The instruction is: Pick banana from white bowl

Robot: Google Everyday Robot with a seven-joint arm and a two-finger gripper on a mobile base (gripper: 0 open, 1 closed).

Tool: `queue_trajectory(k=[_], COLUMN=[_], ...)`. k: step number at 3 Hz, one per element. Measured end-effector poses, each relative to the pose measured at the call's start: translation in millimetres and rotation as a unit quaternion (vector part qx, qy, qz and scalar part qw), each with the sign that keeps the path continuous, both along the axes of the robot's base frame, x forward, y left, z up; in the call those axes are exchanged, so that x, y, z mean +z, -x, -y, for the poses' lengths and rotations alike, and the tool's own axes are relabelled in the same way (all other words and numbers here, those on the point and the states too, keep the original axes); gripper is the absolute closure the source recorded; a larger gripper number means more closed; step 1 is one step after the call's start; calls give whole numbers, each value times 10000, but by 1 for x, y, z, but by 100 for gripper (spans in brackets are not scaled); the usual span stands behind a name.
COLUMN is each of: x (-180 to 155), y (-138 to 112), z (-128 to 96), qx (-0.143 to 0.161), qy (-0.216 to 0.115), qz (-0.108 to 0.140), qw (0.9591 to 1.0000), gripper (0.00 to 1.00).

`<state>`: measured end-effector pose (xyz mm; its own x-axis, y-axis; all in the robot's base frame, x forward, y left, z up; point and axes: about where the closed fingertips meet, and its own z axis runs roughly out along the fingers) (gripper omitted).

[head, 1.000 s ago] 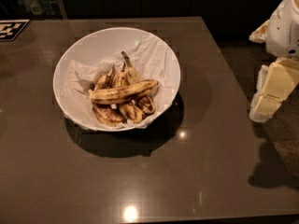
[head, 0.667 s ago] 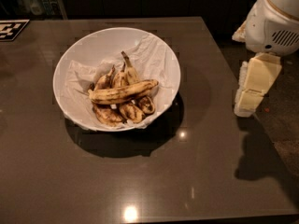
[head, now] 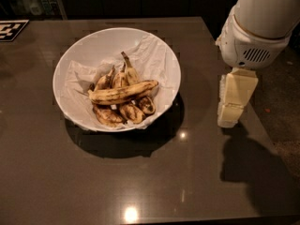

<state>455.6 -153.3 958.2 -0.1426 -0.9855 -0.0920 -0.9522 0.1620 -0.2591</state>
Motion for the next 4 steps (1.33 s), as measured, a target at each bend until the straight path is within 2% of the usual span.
queue_trajectory(k=[1,2,4], x=[-5,-5,-3], y=[-6,-19,-21], z=[-44,-76,-82], qx=[460,855,910], qy=[11,57,49], qz=[110,105,139], qw=[9989,9963,9957], gripper=[0,0,0])
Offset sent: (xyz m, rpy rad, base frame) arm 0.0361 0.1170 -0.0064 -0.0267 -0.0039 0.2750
